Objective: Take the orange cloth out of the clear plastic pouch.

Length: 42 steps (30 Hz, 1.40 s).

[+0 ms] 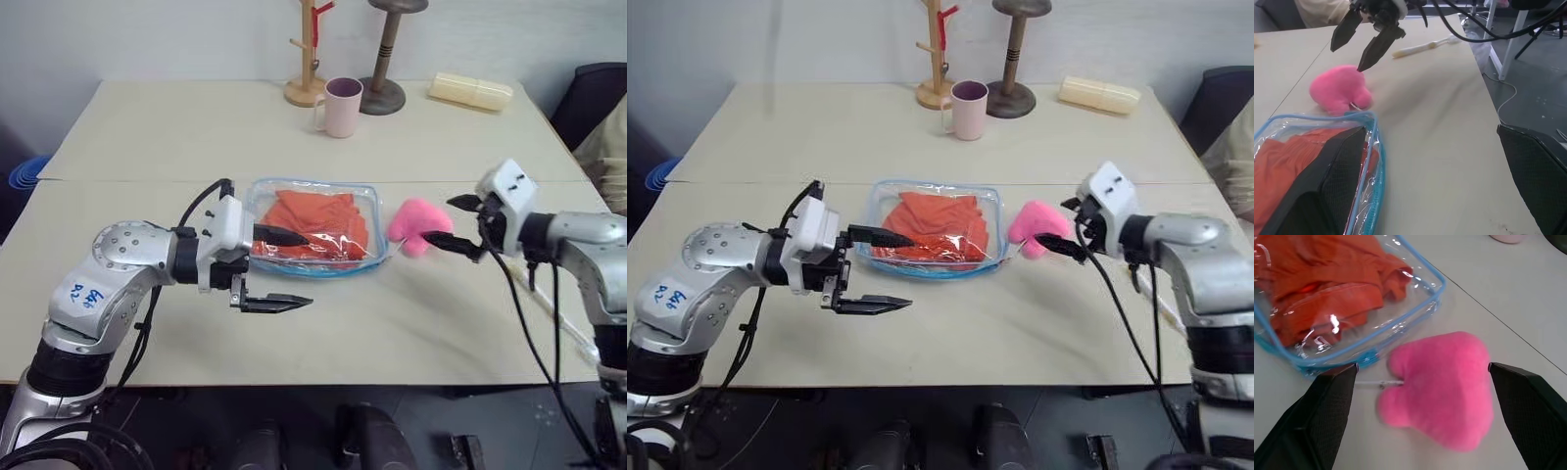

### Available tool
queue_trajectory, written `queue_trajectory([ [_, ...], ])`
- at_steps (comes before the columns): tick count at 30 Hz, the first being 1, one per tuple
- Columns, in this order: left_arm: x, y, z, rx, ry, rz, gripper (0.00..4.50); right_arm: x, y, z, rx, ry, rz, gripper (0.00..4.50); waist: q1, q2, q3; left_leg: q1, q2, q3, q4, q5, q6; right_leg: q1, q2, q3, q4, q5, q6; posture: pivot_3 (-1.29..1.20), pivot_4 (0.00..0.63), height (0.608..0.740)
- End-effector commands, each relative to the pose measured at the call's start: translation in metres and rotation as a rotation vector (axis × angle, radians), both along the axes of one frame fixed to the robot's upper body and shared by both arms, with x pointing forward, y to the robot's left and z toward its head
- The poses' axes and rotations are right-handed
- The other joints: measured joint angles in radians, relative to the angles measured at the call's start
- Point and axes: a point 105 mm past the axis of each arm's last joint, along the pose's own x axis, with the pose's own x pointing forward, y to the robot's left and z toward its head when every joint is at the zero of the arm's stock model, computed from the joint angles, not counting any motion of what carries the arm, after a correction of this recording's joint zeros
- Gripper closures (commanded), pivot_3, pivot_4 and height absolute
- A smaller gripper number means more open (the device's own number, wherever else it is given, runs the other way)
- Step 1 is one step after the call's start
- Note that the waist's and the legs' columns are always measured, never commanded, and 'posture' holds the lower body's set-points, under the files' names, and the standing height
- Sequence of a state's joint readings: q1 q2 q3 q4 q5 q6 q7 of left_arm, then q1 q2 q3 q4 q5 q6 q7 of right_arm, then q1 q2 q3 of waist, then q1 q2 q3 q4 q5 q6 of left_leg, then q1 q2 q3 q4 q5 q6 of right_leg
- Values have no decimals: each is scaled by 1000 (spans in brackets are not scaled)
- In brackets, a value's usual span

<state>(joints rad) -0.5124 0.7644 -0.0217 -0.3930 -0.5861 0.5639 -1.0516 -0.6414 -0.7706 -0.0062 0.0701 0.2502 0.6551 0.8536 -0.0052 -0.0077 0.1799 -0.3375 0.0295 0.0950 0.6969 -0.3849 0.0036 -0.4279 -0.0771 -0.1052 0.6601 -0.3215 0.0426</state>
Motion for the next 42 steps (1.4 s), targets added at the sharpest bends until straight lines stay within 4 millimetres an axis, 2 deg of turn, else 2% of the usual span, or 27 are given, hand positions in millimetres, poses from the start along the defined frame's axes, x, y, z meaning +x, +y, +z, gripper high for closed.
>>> queue_trajectory([
  [1,-2,1,13,-12,-54,5,0,19,-5,-17,26,43,-80,36,0,0,0,0,0,0,0,0,0,0,0,0,0,0,0,0,150,740],
  [4,-2,0,14,-12,-59,9,0,24,2,-28,44,76,-62,624,0,0,0,-1,0,0,-1,0,0,-1,0,-1,1,0,0,0,150,740],
  [7,-2,1,14,-11,-62,16,0,22,8,-28,60,77,-28,1598,0,0,0,-1,0,-1,-1,0,0,-1,0,-1,2,0,0,0,150,740],
  [11,-2,2,14,-10,-61,22,0,15,7,-22,69,62,-14,3070,-5,0,0,-1,1,-1,-1,0,0,0,0,-1,2,0,0,0,150,740],
  [14,-2,2,14,-11,-60,24,0,9,2,-16,67,41,-3,4001,-6,0,0,-1,1,-1,-1,0,0,0,0,-1,2,0,0,0,150,740],
  [16,-1,2,14,-11,-61,25,0,0,2,-5,64,-17,45,4473,-3,0,0,-1,1,-1,-1,0,0,0,0,-1,2,0,0,0,150,740],
  [20,2,3,16,-11,-63,26,0,-25,8,21,40,-173,187,4473,3,0,0,-2,0,-1,-1,0,0,0,0,-2,1,0,0,0,150,740],
  [25,5,2,17,-10,-64,19,0,-63,31,20,-66,-209,431,4473,1,0,0,0,0,-1,-1,0,0,0,0,-1,-1,0,0,0,150,740],
  [26,6,2,17,-10,-64,14,0,-70,40,17,-88,-212,493,4473,0,0,0,0,0,-1,-1,0,0,0,0,-1,-1,0,0,0,150,740],
  [31,8,-2,14,4,-63,-3,0,-96,99,-12,-207,-230,753,4473,-2,0,0,1,0,-1,-1,0,0,0,1,-1,0,0,0,0,150,740],
  [34,9,-4,7,28,-63,-13,0,-93,125,-35,-293,-249,815,4473,-2,0,0,1,0,-1,-1,0,0,0,0,-1,0,0,0,0,150,740],
  [37,8,-7,3,31,-54,-22,0,-90,137,-62,-354,-220,858,4473,1,0,0,0,0,-1,0,0,0,0,0,-2,0,0,0,0,150,740],
  [40,8,-5,-7,67,-49,-19,0,-81,137,-78,-404,-207,854,3603,1,0,0,0,0,-1,0,0,0,0,0,-2,0,0,0,0,150,740],
  [42,8,-1,-13,97,-51,-12,0,-79,135,-79,-410,-203,846,2936,-1,0,0,0,0,-1,0,0,0,0,0,-2,0,0,0,0,150,740],
])
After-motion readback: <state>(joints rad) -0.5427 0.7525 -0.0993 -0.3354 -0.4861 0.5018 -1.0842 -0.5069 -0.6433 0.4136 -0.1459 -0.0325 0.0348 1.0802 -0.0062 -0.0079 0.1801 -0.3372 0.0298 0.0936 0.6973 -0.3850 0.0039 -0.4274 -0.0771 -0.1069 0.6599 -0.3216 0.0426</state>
